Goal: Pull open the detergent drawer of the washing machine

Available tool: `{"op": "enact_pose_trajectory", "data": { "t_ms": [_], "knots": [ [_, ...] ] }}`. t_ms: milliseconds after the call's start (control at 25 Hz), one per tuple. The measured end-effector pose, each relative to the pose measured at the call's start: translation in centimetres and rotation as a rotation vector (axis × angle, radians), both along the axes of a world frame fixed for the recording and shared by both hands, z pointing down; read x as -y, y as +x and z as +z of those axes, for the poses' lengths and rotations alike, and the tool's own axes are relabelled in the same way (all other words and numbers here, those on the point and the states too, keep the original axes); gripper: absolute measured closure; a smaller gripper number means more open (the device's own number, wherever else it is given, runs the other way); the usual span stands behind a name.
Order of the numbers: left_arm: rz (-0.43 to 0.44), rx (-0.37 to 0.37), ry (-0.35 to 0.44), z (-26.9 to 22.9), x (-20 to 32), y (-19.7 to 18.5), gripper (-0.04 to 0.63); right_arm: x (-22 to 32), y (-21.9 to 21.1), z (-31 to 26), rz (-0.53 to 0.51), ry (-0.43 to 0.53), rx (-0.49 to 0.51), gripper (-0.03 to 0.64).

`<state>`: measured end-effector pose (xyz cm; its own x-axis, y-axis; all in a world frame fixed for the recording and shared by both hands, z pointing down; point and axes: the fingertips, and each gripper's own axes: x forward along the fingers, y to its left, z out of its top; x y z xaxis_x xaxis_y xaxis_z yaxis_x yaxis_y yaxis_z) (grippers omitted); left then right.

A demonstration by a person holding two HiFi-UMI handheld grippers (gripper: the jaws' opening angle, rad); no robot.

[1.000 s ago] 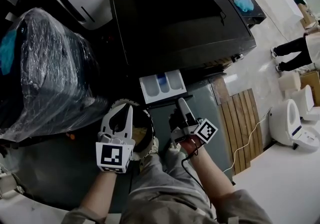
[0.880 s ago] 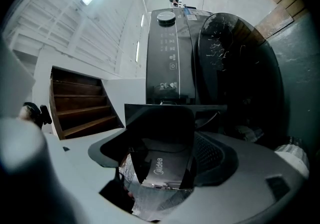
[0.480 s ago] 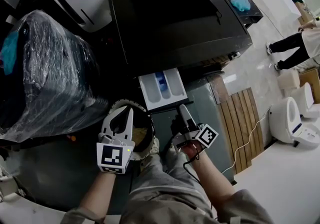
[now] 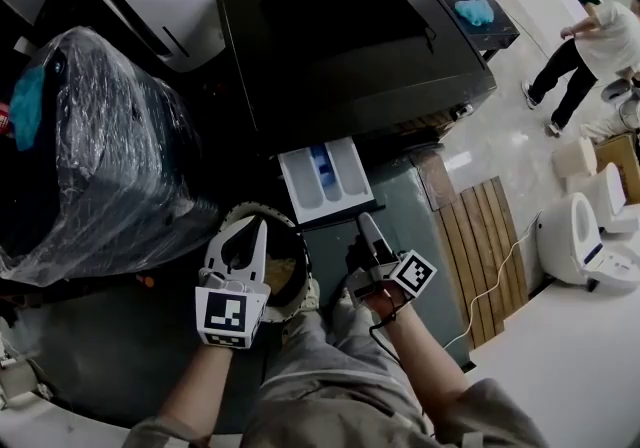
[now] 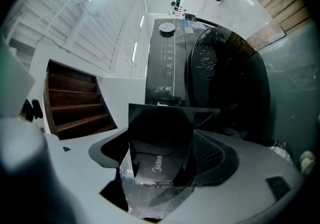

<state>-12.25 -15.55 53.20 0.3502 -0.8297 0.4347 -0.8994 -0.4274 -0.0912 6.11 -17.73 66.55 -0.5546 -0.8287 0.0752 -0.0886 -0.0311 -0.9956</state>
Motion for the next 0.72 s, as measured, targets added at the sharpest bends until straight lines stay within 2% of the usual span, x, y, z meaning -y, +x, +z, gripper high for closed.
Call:
{"op": "enact_pose_trajectory", "data": {
  "t_ms": [160, 280, 480, 560, 640, 720],
  "knots": [
    [-0.001, -0.006, -0.001, -1.1, -0.1, -0.1, 0.574, -0.6, 1.4, -0.7, 0.004, -0.023, -0.115, 0.207],
    [0.001, -0.012, 0.004, -2.3, -0.1, 0.0, 0.574, -1.1, 3.2, -1.9, 0.008, -0.032, -0.238, 0.207],
    [0.009, -0.011, 0.031, -4.5, 0.1, 0.1, 0.574, -1.2, 3.7, -6.4, -0.075, 0.059, -0.366, 0.21],
    [0.009, -0.012, 0.043, -5.6, 0.3, 0.1, 0.574, -1.1, 4.0, -8.6, -0.097, 0.114, -0.435, 0.256],
    [0.007, -0.013, 0.055, -6.6, 0.4, 0.0, 0.574, -0.9, 4.3, -10.8, -0.103, 0.172, -0.501, 0.354],
    [0.004, -0.015, 0.068, -7.8, 0.5, 0.0, 0.574, -0.6, 4.5, -13.5, -0.105, 0.233, -0.546, 0.374]
  ]
}}
